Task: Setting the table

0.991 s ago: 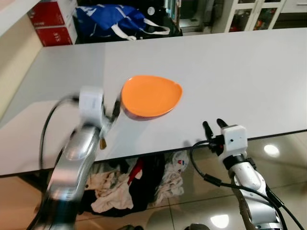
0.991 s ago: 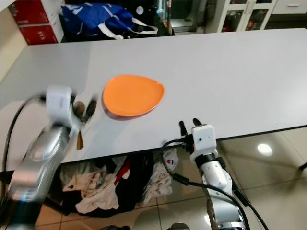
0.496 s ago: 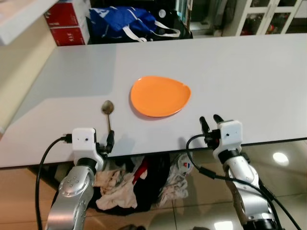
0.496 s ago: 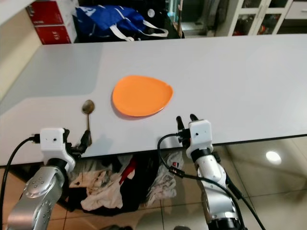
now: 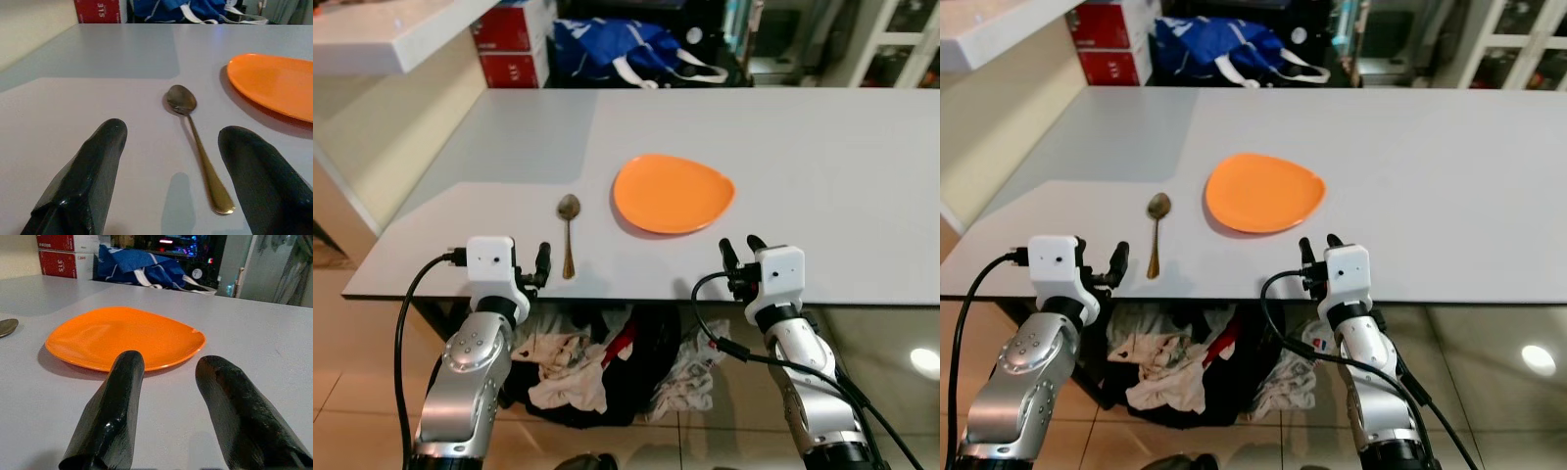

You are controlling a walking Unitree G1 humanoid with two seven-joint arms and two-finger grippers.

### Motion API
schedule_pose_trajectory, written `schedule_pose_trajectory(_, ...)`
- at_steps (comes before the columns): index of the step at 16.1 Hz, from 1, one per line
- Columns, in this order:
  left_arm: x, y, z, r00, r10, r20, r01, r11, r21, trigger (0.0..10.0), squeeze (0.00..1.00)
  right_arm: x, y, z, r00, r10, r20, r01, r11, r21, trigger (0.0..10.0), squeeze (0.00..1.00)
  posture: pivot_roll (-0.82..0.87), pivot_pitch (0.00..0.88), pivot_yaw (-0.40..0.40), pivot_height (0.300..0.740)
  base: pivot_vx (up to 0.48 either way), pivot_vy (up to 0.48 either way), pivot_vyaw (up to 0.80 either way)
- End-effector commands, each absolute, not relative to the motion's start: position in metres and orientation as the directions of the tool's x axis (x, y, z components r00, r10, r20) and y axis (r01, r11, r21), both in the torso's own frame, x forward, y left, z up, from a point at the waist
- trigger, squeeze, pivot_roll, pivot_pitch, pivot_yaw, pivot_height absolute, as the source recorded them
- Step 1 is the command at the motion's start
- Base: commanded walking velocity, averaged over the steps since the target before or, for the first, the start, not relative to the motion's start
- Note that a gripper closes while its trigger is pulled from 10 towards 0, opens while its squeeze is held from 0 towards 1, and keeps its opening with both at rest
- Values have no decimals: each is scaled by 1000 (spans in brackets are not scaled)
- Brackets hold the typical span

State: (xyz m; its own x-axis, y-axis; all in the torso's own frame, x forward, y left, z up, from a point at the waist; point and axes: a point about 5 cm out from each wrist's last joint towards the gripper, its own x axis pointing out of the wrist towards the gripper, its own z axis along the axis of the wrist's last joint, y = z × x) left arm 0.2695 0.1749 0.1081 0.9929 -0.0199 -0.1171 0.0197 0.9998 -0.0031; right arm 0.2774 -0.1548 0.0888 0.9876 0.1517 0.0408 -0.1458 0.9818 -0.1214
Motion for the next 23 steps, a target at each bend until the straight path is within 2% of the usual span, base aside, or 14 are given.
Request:
schedule_pose_trajectory(1, 271, 174, 107, 993, -19, -116, 18, 1000, -8, 10000, 0, 278, -155, 89, 987, 151, 47, -144, 982, -122, 10000, 0, -161, 0, 85, 740, 0, 0, 0)
schedule_pose_trajectory(8, 283, 173, 105, 991, -13, -132, 8, 999, -35, 10000, 0, 279, -160, 89, 989, 140, 47, -133, 983, -125, 10000, 0, -179, 0, 90, 740, 0, 400, 0)
schedule_pose_trajectory(11, 292, 172, 106, 990, -8, -140, -5, 996, -92, 10000, 0, 284, -158, 91, 989, 140, 54, -132, 984, -121, 10000, 0, -177, 0, 90, 740, 0, 480, 0)
schedule_pose_trajectory(17, 296, 175, 106, 990, 47, -134, -56, 996, -68, 10000, 0, 287, -158, 93, 986, 154, 63, -145, 982, -124, 10000, 0, -173, 0, 84, 740, 0, 480, 0)
schedule_pose_trajectory(23, 294, 178, 106, 990, 58, -126, -64, 997, -51, 10000, 0, 290, -154, 90, 986, 161, 44, -155, 981, -116, 10000, 0, -145, 0, 70, 740, 0, 480, 643)
